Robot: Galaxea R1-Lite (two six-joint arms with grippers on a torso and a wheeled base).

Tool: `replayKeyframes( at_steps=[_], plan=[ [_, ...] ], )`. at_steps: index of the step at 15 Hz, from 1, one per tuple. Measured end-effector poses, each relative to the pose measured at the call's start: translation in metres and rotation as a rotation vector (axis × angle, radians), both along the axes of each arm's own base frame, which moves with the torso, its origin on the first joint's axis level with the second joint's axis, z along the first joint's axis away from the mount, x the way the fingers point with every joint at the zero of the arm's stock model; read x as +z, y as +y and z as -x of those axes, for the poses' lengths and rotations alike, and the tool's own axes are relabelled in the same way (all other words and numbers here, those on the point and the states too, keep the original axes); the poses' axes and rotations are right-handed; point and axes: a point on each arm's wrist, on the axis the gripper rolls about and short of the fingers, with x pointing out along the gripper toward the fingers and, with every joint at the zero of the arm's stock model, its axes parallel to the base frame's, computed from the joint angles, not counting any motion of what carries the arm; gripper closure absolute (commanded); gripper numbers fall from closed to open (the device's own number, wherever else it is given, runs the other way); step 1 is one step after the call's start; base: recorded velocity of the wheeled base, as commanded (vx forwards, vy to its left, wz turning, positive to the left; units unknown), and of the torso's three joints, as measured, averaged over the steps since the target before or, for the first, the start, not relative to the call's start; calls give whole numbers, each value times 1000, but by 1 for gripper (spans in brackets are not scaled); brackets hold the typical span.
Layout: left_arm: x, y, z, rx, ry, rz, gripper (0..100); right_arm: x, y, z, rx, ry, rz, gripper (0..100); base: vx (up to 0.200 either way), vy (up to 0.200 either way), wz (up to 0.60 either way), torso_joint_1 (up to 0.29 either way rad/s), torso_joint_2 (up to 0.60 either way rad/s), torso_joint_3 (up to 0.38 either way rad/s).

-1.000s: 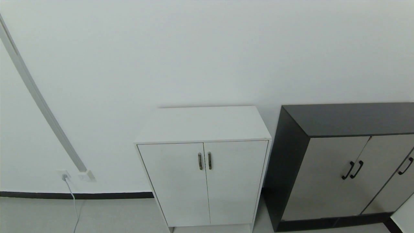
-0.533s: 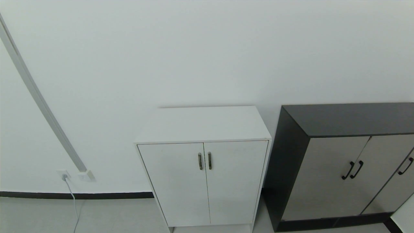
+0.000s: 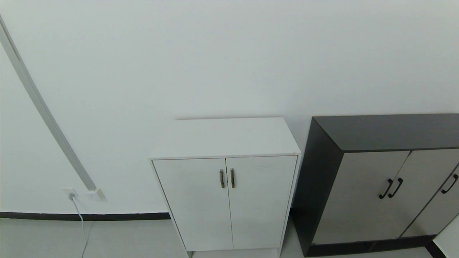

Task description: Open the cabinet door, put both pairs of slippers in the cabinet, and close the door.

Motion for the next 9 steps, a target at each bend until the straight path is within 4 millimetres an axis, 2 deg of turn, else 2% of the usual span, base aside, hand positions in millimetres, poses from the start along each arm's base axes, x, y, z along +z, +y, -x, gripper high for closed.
replayKeyframes(
  at_steps=[4, 9],
  plan=[
    [0, 0, 0, 0, 0, 1, 100, 0, -2, 1, -91, -14, -34, 100, 0, 0, 0, 0, 0, 0],
    [0, 0, 0, 3, -1, -4, 100, 0, -2, 1, -95, -16, -34, 100, 0, 0, 0, 0, 0, 0]
  ],
)
